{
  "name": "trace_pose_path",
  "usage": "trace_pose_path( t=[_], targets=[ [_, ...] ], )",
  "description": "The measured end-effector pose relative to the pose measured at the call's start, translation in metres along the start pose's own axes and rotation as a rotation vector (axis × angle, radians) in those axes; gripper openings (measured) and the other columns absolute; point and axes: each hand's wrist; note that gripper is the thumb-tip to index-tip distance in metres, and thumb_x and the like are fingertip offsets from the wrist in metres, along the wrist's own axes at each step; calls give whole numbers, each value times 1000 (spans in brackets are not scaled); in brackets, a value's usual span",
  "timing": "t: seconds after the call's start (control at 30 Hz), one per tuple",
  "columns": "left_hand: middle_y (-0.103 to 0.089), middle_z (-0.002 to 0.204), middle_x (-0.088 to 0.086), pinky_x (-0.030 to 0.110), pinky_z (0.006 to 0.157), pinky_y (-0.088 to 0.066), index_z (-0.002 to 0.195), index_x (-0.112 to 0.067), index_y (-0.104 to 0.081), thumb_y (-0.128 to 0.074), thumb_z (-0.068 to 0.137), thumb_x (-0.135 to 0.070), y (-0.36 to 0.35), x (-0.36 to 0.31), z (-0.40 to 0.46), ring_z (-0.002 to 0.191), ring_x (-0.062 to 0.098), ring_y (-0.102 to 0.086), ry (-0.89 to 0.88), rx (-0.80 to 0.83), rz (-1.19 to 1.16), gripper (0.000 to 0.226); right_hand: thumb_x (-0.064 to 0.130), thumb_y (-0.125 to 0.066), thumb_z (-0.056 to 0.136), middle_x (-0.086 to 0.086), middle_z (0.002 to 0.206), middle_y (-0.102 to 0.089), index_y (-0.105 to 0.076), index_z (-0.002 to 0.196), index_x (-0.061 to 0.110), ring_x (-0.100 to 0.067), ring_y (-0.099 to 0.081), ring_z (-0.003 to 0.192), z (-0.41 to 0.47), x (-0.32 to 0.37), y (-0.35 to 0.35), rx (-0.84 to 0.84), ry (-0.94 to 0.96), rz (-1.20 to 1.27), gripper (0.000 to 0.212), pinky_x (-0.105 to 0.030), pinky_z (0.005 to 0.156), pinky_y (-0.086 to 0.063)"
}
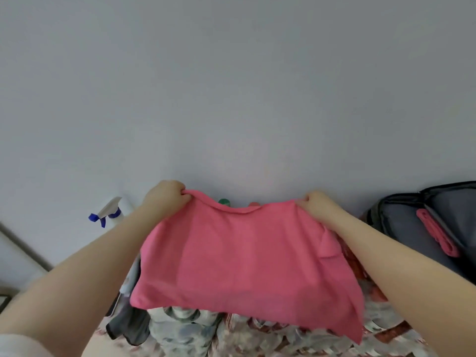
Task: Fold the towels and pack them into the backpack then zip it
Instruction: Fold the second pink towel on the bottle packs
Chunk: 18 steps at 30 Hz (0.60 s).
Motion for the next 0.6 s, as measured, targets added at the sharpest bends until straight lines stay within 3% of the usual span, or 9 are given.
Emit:
trace_pose_path(
  t=[0.07, 0.13, 0.2, 0.27, 0.3, 0.37, 0.47, 0.6],
  targets=[
    [-56, 71, 13, 32, 60, -36, 65, -8, -51, -50, 87, -22, 10, -23, -6, 74, 29, -52, 1, 6, -253, 26, 16, -57, 89, -11, 63, -47, -49, 60, 13, -19, -43, 57, -4, 27, -1, 63, -29, 402, 31, -26, 51, -32],
    [-52, 62, 7, 24, 52, -36, 69, -9, -58, -54, 85, -23, 15, -44, -13, 60, 22, -46, 68, 81, -573, 22, 9, -57, 88, -10, 63, -48, -52, 63, 11, -15, -43, 55, -12, 52, -2, 91, -36, 720, 26, -20, 48, -39],
    [-59, 72, 10, 20, 62, -42, 81, -9, -65, -59, 82, -19, 14, -57, -20, 67, 21, -52, 172, 219, -951, 12, 4, -54, 90, -6, 64, -49, -54, 69, 12, -13, -46, 57, -22, 73, -7, 114, -17, 914, 22, -14, 44, -42],
    [-65, 95, 13, 29, 83, -48, 96, -4, -67, -60, 83, -11, 6, -61, -27, 88, 22, -59, 136, 332, -1186, 16, 1, -50, 91, -4, 70, -52, -53, 86, 14, -12, -49, 61, -32, 86, -14, 185, -14, 1079, 15, -19, 52, -46],
    [-65, 105, 11, 30, 92, -47, 104, -5, -65, -60, 84, -10, 0, -59, -31, 97, 21, -60, 82, 379, -1172, 21, -1, -48, 92, -4, 73, -54, -50, 97, 15, -12, -51, 63, -36, 87, -20, 225, -4, 1109, 16, -20, 55, -46],
    [-62, 115, 0, 29, 100, -42, 123, -15, -57, -63, 84, -17, -10, -51, -38, 107, 16, -57, -47, 450, -871, 39, -1, -48, 91, -2, 78, -55, -47, 111, 16, -10, -52, 64, -41, 81, -34, 287, 57, 987, 26, -19, 55, -46],
    [-54, 121, -4, 21, 90, -38, 137, -27, -38, -63, 84, -24, -20, -34, -49, 106, 14, -53, -192, 438, -396, 59, -4, -46, 90, -2, 85, -56, -55, 107, 18, -9, -51, 68, -48, 64, -54, 367, 227, 649, 30, -11, 58, -43],
    [-57, 115, 1, 25, 83, -36, 133, -21, -40, -63, 81, -31, -22, -19, -55, 101, 20, -53, -182, 376, -142, 58, -5, -42, 87, 2, 106, -53, -48, 132, 15, -7, -48, 89, -54, 52, -68, 303, 633, 84, 49, -4, 75, -35]
  ],
)
Point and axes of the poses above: each hand's wrist, its own z-axis towards the middle knuckle, its own y-axis out of the back of the hand, x = y × z
